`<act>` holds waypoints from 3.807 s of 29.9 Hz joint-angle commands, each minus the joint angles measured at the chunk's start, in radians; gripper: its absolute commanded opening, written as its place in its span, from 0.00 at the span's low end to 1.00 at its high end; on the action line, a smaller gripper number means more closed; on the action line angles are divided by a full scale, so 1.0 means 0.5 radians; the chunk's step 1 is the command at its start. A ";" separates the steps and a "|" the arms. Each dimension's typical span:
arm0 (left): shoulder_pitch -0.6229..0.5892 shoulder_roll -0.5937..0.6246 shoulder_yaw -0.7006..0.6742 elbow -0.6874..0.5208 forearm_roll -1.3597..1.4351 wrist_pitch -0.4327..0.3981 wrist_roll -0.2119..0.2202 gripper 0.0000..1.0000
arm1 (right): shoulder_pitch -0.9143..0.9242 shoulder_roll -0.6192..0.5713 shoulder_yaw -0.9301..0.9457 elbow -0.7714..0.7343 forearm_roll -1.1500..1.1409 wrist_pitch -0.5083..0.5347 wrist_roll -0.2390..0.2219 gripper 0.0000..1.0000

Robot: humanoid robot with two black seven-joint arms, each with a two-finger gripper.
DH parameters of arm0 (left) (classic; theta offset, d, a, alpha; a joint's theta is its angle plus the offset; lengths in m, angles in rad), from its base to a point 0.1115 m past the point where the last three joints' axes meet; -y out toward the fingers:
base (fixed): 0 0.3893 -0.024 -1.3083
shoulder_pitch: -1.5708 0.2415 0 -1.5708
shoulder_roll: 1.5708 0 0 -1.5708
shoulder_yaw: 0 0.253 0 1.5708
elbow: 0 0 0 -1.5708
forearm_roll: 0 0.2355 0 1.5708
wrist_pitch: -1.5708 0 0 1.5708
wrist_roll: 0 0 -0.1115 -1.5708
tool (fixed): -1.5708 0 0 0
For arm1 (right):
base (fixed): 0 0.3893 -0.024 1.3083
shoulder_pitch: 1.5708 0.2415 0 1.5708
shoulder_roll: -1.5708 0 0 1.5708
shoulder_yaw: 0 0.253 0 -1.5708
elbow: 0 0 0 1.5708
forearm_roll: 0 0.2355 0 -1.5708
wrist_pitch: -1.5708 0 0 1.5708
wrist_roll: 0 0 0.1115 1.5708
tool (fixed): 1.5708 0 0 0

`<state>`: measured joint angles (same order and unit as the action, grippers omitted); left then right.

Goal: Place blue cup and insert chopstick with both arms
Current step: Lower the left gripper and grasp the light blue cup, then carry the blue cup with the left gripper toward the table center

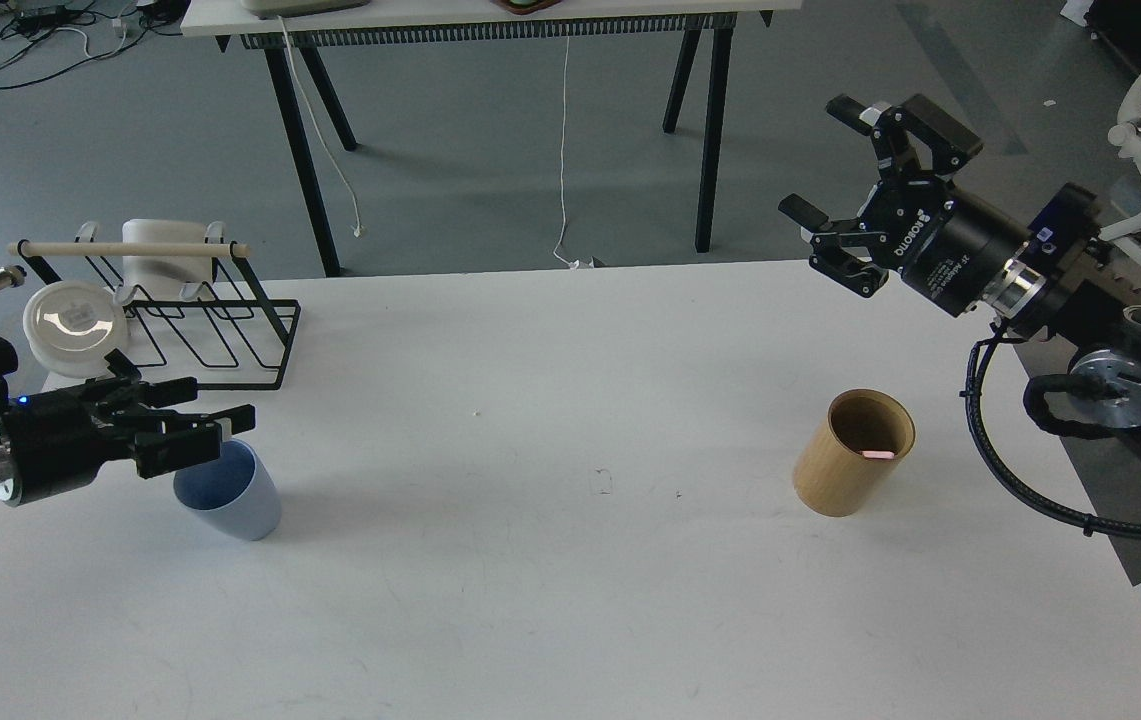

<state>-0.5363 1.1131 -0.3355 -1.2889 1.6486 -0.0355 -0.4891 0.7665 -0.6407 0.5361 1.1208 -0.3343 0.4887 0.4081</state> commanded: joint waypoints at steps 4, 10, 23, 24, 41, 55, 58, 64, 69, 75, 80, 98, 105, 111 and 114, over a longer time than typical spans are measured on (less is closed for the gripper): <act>0.011 -0.048 0.036 0.148 0.102 -0.003 0.001 0.91 | -0.005 -0.010 0.005 -0.002 0.000 0.000 0.000 0.99; 0.026 -0.048 0.045 0.185 0.105 -0.003 0.001 0.90 | -0.005 -0.010 0.002 -0.002 0.000 0.000 0.000 0.99; 0.088 -0.223 0.042 0.446 0.234 -0.006 0.001 0.84 | -0.030 -0.010 0.008 -0.002 0.000 0.000 0.000 0.99; 0.088 -0.226 0.042 0.455 0.234 -0.006 0.001 0.82 | -0.030 -0.010 0.008 0.001 0.000 0.000 0.000 0.99; 0.088 -0.238 0.064 0.464 0.369 0.001 0.001 0.47 | -0.045 -0.010 0.008 0.001 0.000 0.000 0.003 0.99; 0.082 -0.226 0.064 0.449 0.415 0.004 0.001 0.13 | -0.073 -0.010 0.011 0.001 0.000 0.000 0.003 0.99; 0.079 -0.220 0.058 0.437 0.464 0.010 0.001 0.06 | -0.076 -0.010 0.014 0.001 0.000 0.000 0.003 0.99; 0.051 -0.198 0.030 0.326 0.464 0.034 0.001 0.04 | -0.073 -0.010 0.029 -0.008 0.003 0.000 0.003 0.99; -0.221 -0.229 0.021 0.096 0.449 -0.076 0.001 0.04 | -0.073 -0.010 0.155 -0.109 0.006 0.000 0.000 0.99; -0.623 -0.756 0.045 0.071 0.415 -0.389 0.001 0.04 | -0.048 -0.074 0.311 -0.345 0.021 0.000 -0.003 0.99; -0.976 -1.194 0.308 0.304 0.455 -0.591 0.001 0.05 | -0.039 -0.124 0.397 -0.603 0.030 0.000 -0.003 0.99; -1.415 -1.928 1.064 0.854 0.743 -0.610 0.001 0.05 | -0.091 -0.237 0.391 -0.726 0.034 0.000 -0.003 0.99; -1.376 -2.042 1.067 0.955 0.740 -0.610 0.001 0.06 | -0.091 -0.234 0.388 -0.726 0.034 0.000 0.000 0.99; -1.348 -2.054 1.061 0.970 0.731 -0.610 0.001 0.10 | -0.091 -0.231 0.382 -0.723 0.034 0.000 0.000 0.99; -1.348 -2.045 1.052 0.967 0.719 -0.613 0.001 0.12 | -0.094 -0.231 0.379 -0.723 0.034 0.000 0.000 0.99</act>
<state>-1.2112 0.0863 0.1945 -0.8040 2.0134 -0.3407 -0.4886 0.7209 -0.7564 0.7272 0.7590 -0.3174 0.4887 0.4079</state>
